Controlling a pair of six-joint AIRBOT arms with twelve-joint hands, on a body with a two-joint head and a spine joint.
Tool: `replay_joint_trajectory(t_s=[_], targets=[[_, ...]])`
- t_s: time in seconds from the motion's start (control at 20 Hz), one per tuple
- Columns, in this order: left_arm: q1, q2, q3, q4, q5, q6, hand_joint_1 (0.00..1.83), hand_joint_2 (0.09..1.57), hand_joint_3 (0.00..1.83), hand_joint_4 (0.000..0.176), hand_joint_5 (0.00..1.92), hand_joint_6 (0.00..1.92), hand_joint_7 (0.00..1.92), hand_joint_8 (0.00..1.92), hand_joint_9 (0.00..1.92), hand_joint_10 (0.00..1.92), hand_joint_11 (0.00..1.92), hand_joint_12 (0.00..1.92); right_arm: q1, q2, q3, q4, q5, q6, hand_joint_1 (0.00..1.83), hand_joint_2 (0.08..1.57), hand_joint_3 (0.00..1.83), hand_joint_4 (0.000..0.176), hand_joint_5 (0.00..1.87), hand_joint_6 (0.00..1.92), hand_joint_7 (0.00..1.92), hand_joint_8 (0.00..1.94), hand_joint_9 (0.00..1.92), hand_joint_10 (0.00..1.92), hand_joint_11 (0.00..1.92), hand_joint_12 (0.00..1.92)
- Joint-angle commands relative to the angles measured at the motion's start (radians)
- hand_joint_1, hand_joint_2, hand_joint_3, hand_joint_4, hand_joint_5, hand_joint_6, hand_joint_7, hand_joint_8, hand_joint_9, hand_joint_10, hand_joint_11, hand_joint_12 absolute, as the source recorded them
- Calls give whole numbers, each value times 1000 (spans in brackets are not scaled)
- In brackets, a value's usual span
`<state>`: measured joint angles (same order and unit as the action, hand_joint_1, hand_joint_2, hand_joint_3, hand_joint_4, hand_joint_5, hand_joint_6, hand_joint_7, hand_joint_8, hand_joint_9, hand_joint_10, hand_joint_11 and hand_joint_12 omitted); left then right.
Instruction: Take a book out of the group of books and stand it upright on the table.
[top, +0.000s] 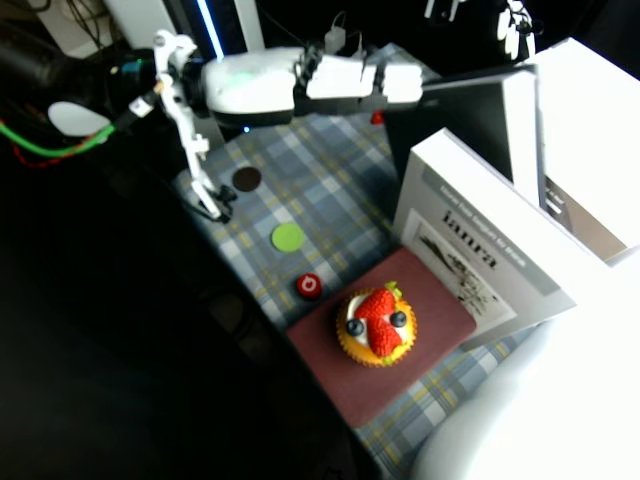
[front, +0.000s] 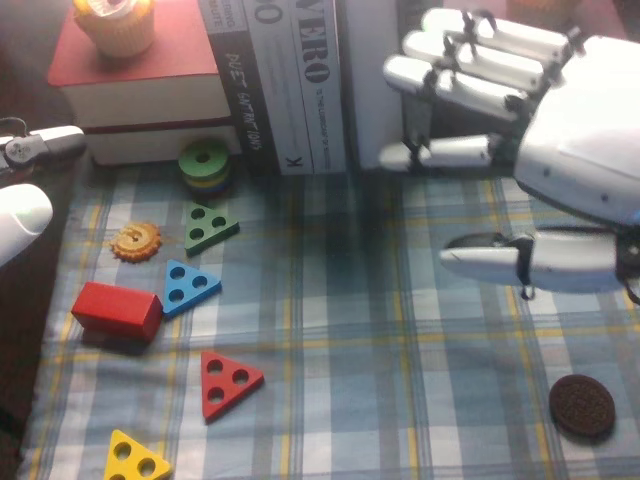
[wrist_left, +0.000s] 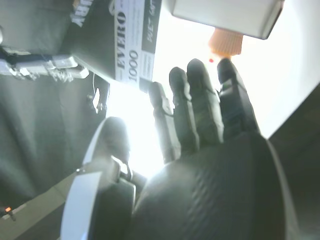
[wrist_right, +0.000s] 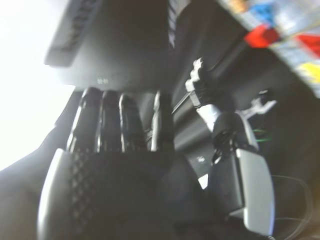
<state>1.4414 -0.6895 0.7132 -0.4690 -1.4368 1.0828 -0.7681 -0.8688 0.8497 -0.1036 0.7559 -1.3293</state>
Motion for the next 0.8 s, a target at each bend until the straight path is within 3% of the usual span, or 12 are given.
replay_joint_trajectory(t_s=[0.0, 0.1, 0.15, 0.25, 0.3, 0.35, 0.4, 0.45, 0.5, 0.55, 0.6, 0.75], targets=[[1, 0, -2, -6, -136, -14, 386, 1404, 3, 57, 570, 2, 461, 0, 398, 1, 68, 212, 6, 7, -18, -13, 137, -1, 0, 1283, 14, 176, 521, 11, 0, 0, 0, 0, 0, 0], [15, -1, -8, -16, -147, -15, 379, 1392, 0, 73, 572, 3, 464, 1, 397, 0, 69, 215, -4, 25, -37, -67, 146, 41, 31, 1339, 14, 176, 514, 4, 0, 0, 0, 0, 0, 0], [24, -2, -12, -23, -155, -15, 382, 1398, 1, 70, 571, 2, 463, 1, 401, 2, 70, 217, -5, 32, -38, -110, 160, 98, 27, 1357, 14, 166, 512, 2, 0, 0, 0, 0, 0, 0], [42, -7, -15, -38, -168, -19, 389, 1397, 0, 72, 578, 4, 468, 3, 404, 3, 80, 225, -7, 43, -37, -171, 201, 184, 78, 1393, 9, 107, 612, 22, 0, 0, 0, 0, 0, 0], [50, -11, -16, -47, -178, -24, 386, 1392, 0, 83, 579, 4, 472, 4, 402, 2, 80, 226, -9, 50, -36, -206, 238, 243, 210, 1411, 7, 59, 640, 21, 0, 0, 0, 0, 0, 0], [57, -15, -17, -54, -187, -29, 362, 1389, 0, 83, 577, 2, 473, 3, 391, 1, 70, 223, -12, 55, -32, -224, 272, 288, 172, 1415, 6, 73, 520, 4, 0, 0, 0, 0, 0, 0], [63, -18, -17, -62, -196, -34, 354, 1382, 0, 81, 576, 1, 477, 4, 386, 0, 67, 222, -15, 60, -26, -235, 305, 331, 343, 1314, 0, 76, 431, 0, 0, 0, 0, 0, 0, 0], [71, -22, -17, -71, -206, -38, 351, 1381, 0, 83, 573, 0, 472, 1, 380, 0, 53, 216, -22, 63, -16, -246, 343, 383, 491, 1111, 0, 156, 223, 0, 0, 0, 0, 0, 0, 0], [84, -24, -18, -80, -217, -43, 344, 1379, 0, 84, 573, 0, 474, 2, 373, 0, 43, 212, -32, 65, 2, -264, 402, 463, 465, 1103, 0, 101, 218, 13, 0, 0, 0, 0, 0, 0], [91, -24, -20, -86, -224, -44, 349, 1373, 0, 103, 570, 0, 477, 2, 371, 0, 56, 220, -38, 71, 17, -271, 457, 526, 93, 1322, 37, 161, 225, 8, 71, 5, 0, 0, 0, 0], [94, -24, -21, -89, -230, -44, 352, 1367, 0, 117, 562, 0, 470, 0, 361, 0, 45, 219, -39, 83, 19, -271, 486, 534, 18, 1369, 47, 173, 226, 6, 87, 6, 0, 0, 0, 0], [96, -21, -17, -90, -236, -44, 242, 1363, 0, 137, 564, 1, 480, 3, 375, 3, 46, 237, -41, 87, 33, -211, 492, 497, 0, 1382, 46, 176, 227, 5, 91, 6, 0, 0, 0, 0]])
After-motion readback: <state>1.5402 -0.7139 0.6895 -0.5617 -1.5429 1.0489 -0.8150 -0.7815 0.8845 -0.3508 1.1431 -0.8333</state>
